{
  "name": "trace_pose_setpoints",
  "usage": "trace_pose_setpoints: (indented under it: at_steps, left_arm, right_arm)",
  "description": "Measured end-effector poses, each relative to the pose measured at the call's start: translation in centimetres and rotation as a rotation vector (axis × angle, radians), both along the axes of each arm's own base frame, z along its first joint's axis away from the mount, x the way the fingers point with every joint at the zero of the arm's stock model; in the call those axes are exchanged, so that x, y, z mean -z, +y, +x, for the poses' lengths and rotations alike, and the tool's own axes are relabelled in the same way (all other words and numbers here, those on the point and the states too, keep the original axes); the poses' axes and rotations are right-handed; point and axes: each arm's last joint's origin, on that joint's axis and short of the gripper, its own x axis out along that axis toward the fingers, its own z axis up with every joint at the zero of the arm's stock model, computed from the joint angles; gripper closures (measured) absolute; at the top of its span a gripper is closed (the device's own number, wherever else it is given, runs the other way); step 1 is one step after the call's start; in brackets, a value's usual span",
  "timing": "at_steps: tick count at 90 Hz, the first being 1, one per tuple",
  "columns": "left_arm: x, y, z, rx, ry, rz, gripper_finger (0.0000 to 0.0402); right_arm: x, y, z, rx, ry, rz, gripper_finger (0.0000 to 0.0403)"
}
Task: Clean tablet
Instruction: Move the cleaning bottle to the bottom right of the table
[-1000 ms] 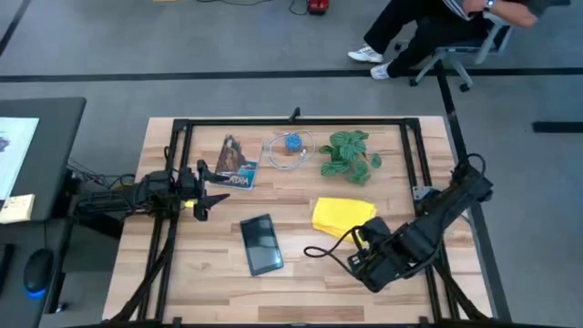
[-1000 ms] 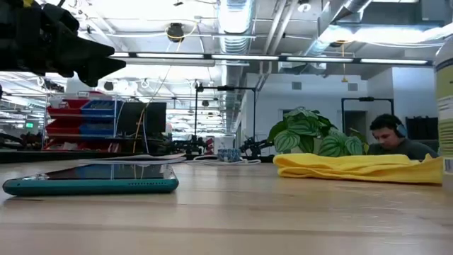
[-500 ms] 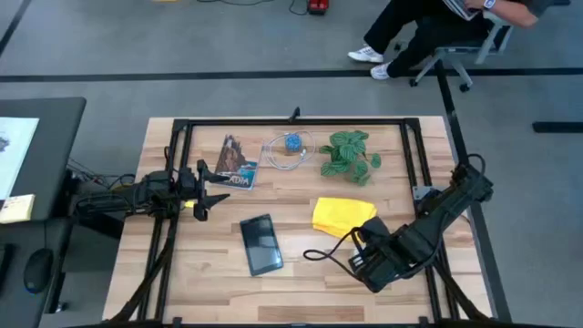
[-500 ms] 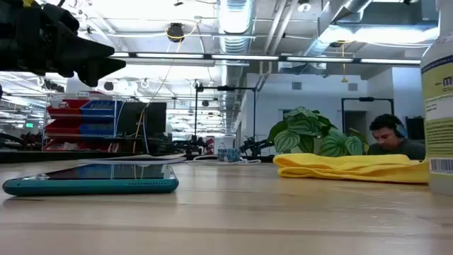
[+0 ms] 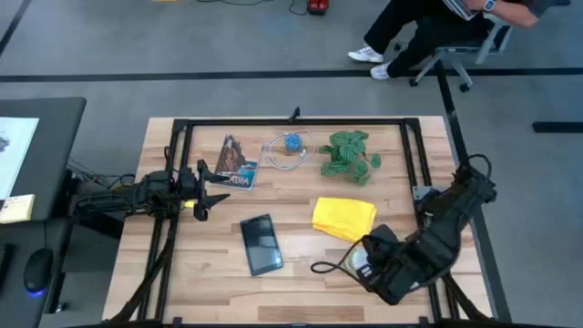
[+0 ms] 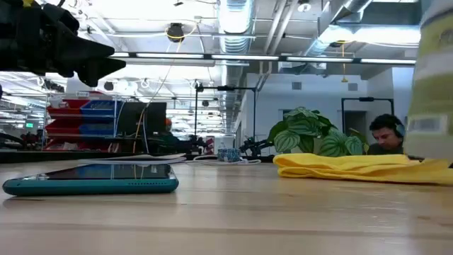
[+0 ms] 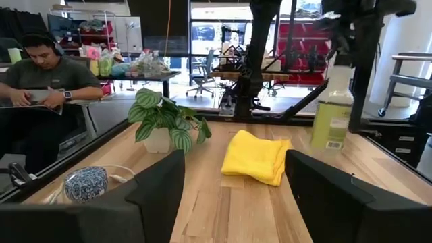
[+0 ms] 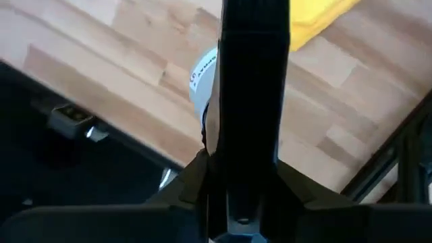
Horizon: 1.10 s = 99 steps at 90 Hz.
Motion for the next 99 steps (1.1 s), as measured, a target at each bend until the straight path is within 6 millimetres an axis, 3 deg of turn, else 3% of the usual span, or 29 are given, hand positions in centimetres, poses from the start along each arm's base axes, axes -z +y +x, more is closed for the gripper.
trace_pose_setpoints:
  at_steps: [19,35,57,75,99]
  left_arm:
    - [0.0,0.0,0.0,0.0,0.0,0.0,0.0167]
    - [0.0,0.0,0.0,0.0,0.0,0.0,0.0167]
    - [0.0,0.0,0.0,0.0,-0.002,0.0,0.0167]
    - [0.0,0.0,0.0,-0.001,-0.002,0.0,0.0167]
    - [0.0,0.0,0.0,0.0,-0.002,0.0,0.0167]
  right_arm:
    - [-0.2,2.1,-2.3,-0.015,0.136,0.132,0.0326]
    - [0.0,3.2,-3.7,-0.032,0.124,0.109,0.0326]
    - [1.5,3.6,-3.2,-0.056,0.15,0.051,0.0327]
    - [1.7,3.3,-2.7,-0.08,0.146,0.044,0.0325]
    - [1.7,3.0,-2.3,-0.076,0.142,0.046,0.0287]
